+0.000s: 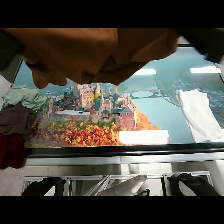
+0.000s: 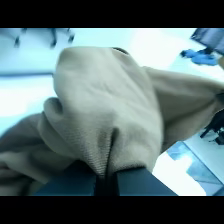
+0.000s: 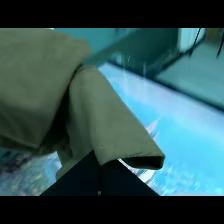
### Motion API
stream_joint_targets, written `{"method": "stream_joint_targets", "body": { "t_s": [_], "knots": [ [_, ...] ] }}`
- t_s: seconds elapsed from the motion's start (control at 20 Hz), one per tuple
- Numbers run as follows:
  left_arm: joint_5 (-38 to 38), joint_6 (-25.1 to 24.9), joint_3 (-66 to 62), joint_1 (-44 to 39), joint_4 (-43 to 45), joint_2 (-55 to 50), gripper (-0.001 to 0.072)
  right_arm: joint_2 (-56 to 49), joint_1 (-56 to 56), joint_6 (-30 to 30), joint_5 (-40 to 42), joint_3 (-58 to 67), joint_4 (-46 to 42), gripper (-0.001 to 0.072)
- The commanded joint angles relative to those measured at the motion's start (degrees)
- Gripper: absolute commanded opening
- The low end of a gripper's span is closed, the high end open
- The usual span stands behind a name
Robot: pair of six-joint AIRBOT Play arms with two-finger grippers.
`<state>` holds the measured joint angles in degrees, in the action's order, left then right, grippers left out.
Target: Fold the shirts.
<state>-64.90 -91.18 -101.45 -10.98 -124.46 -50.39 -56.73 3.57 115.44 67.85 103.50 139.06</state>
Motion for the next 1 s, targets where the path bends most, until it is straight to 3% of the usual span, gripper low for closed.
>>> {"method": "stream_joint_targets", "body": {
  "t_s": [0.0,0.15,0.25,0.35,0.55,0.75,0.8,0.9,0.95],
  "knots": [
    [-11.1,-0.1,-7.8,0.7,0.5,-1.9,0.0022,6.4,0.1,0.3,1.5,1.8,-4.4,0.0015],
    [-20.1,-0.1,-6.6,-0.4,0.4,-9.0,0.0022,3.8,0.1,-1.1,5.6,-3.4,-4.4,0.0015],
    [-20.3,-1.0,-1.0,-2.8,0.6,-13.3,0.0021,1.8,0.1,-1.5,6.5,-11.7,-4.3,0.0015],
    [-17.9,-4.8,7.3,-6.0,1.5,-18.2,0.0022,-0.1,0.1,-1.4,4.2,-23.9,-4.1,0.0015],
    [-9.3,-5.4,22.8,-9.2,10.1,-28.1,0.0022,-5.1,0.1,-1.1,-5.7,-45.3,-4.3,0.0015],
    [-2.5,-5.5,28.7,-8.0,10.2,-36.8,0.0022,-13.8,0.1,1.3,-10.2,-51.1,-4.0,0.0015],
    [-2.5,-5.5,28.5,-7.8,10.3,-38.4,0.0101,-15.3,0.1,1.6,-11.1,-51.0,-3.8,0.0015],
    [-4.4,-5.3,26.6,-6.3,9.8,-40.4,0.0697,-16.7,-0.2,1.7,-13.2,-51.0,-3.9,0.0015],
    [-6.7,-5.3,24.9,-5.3,8.5,-40.9,0.0707,-16.7,-0.6,1.7,-14.0,-51.0,-3.9,0.0015]
  ]
}}
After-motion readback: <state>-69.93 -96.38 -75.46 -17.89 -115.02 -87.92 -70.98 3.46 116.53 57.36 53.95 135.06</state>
